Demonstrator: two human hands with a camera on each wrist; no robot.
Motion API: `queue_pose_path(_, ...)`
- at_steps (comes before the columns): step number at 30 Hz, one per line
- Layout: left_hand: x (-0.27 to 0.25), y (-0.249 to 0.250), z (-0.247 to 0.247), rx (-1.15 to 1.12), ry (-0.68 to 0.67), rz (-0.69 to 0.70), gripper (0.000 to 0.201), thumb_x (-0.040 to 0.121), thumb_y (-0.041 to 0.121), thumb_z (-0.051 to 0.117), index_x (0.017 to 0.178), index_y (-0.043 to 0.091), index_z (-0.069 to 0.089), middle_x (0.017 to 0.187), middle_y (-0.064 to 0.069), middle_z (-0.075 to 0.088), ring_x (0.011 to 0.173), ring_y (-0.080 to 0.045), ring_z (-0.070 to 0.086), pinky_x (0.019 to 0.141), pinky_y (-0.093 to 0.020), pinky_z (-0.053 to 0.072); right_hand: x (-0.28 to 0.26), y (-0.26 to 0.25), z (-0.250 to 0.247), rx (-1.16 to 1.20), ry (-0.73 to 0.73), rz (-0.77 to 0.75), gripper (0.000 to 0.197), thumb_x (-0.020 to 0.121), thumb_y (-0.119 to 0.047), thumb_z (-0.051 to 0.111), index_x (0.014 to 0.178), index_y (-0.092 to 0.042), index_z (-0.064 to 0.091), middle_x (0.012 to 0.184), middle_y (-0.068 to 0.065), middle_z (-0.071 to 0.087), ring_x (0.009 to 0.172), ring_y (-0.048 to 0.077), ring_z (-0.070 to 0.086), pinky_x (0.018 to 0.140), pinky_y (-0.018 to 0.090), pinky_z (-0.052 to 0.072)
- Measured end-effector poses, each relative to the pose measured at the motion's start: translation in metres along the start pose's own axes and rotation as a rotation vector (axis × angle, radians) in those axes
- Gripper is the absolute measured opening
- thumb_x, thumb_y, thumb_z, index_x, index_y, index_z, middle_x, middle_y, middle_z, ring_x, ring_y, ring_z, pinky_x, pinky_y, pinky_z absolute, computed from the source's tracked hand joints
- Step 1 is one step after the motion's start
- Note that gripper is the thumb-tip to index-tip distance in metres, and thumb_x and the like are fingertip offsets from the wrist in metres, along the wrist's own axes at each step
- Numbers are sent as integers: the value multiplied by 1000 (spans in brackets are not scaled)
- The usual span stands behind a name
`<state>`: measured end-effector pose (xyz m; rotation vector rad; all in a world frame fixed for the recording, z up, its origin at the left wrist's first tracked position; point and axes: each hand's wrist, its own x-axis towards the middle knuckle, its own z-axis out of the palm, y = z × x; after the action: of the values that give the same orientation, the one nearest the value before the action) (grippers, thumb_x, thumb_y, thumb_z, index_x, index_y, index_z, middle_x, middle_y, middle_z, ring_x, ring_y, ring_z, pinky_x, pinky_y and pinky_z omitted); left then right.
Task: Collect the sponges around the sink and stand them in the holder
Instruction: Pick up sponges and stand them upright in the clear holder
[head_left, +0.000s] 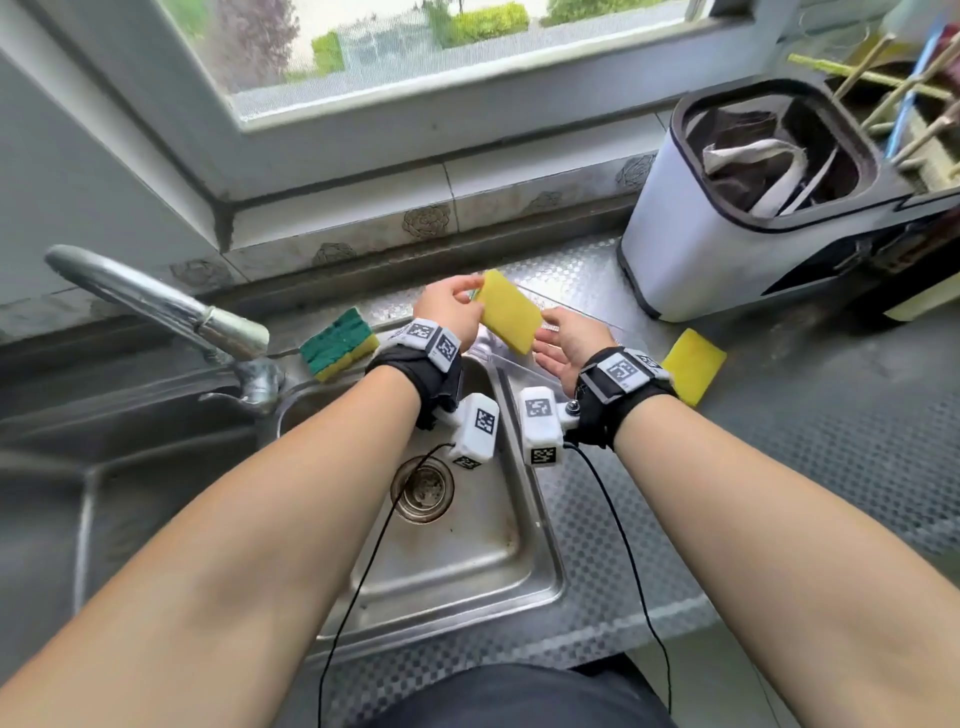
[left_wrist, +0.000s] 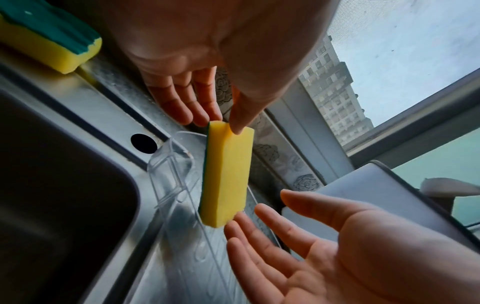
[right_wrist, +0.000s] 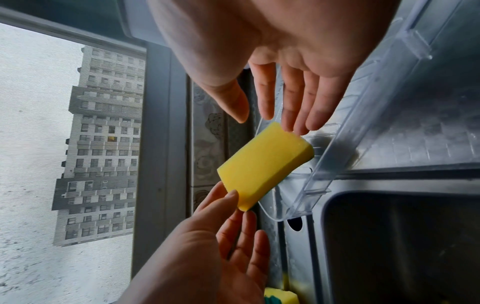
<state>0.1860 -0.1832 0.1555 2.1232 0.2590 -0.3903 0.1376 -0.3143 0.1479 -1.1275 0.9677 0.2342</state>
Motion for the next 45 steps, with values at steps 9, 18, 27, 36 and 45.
queue_pose_path(9,13,-15,6,63,24,-27,38,81,11,61,116,27,67,109,-5,71,95,-22,67,88,-27,52,24,8,11,-53,5,21,12,85,-21,63,85,-9,63,90,10,65,74,19,64,64,25,54)
queue_pose_path(18,12,-28,-8,-90,63,-77,31,81,19,63,112,21,66,106,-4,69,95,-25,68,91,-37,54,24,6,16,-35,-7,23,15,86,-18,61,88,-4,61,86,13,62,77,24,65,69,29,56)
queue_pose_path(27,-11,-82,-50,-286,185,-193,15,83,23,61,96,21,69,84,-2,67,75,-13,59,73,-33,54,-13,16,42,-6,-239,20,11,90,-19,55,91,-8,57,86,14,64,71,23,66,55,23,53)
queue_pose_path(36,-27,-171,-70,-519,198,-543,19,94,14,48,104,21,62,70,2,52,58,-10,47,41,-18,39,-25,69,72,-207,-365,95,15,92,-25,53,91,-11,58,83,9,63,69,20,63,60,25,50)
queue_pose_path(45,-14,-226,-57,-536,150,-702,43,96,8,41,138,14,46,114,-15,59,75,-21,53,66,-35,46,17,135,103,-363,-314,245,14,92,-24,52,84,-13,56,77,7,61,64,20,61,54,26,50)
